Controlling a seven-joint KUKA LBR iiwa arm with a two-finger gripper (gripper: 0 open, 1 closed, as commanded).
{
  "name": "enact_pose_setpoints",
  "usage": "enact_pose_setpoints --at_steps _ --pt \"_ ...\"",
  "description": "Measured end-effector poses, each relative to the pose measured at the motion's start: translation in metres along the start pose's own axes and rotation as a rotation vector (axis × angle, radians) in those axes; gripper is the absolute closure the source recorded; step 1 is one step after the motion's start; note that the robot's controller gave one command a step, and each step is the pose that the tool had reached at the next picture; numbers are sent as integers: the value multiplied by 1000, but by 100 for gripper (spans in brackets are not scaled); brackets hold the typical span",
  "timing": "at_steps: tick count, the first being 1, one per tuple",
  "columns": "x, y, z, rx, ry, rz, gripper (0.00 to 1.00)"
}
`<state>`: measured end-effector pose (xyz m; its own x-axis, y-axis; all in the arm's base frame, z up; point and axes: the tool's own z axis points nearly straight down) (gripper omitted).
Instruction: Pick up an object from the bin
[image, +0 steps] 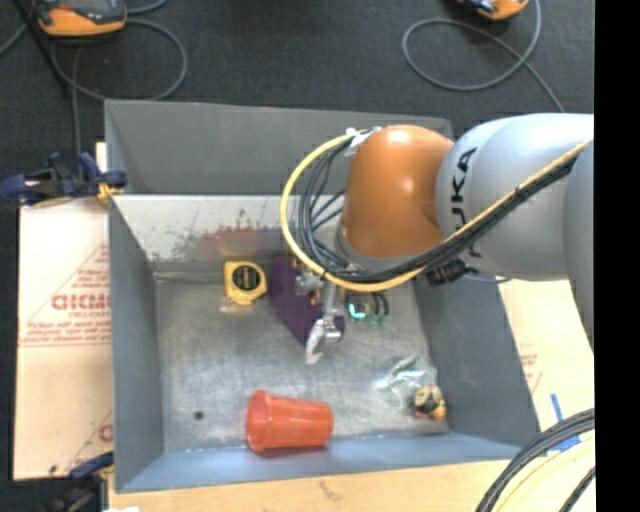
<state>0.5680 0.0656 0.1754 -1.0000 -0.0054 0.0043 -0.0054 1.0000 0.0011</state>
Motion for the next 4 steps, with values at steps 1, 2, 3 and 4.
enact_pose_setpoints --at_steps 1,2,3,4 --pt "-2 0 -4 -1 -8 2 0" --pt "-11 -15 57 -1 -12 86 0" --pt "-33 -33 91 -9 -6 264 0" --pt "-34 -33 91 -8 -15 262 0"
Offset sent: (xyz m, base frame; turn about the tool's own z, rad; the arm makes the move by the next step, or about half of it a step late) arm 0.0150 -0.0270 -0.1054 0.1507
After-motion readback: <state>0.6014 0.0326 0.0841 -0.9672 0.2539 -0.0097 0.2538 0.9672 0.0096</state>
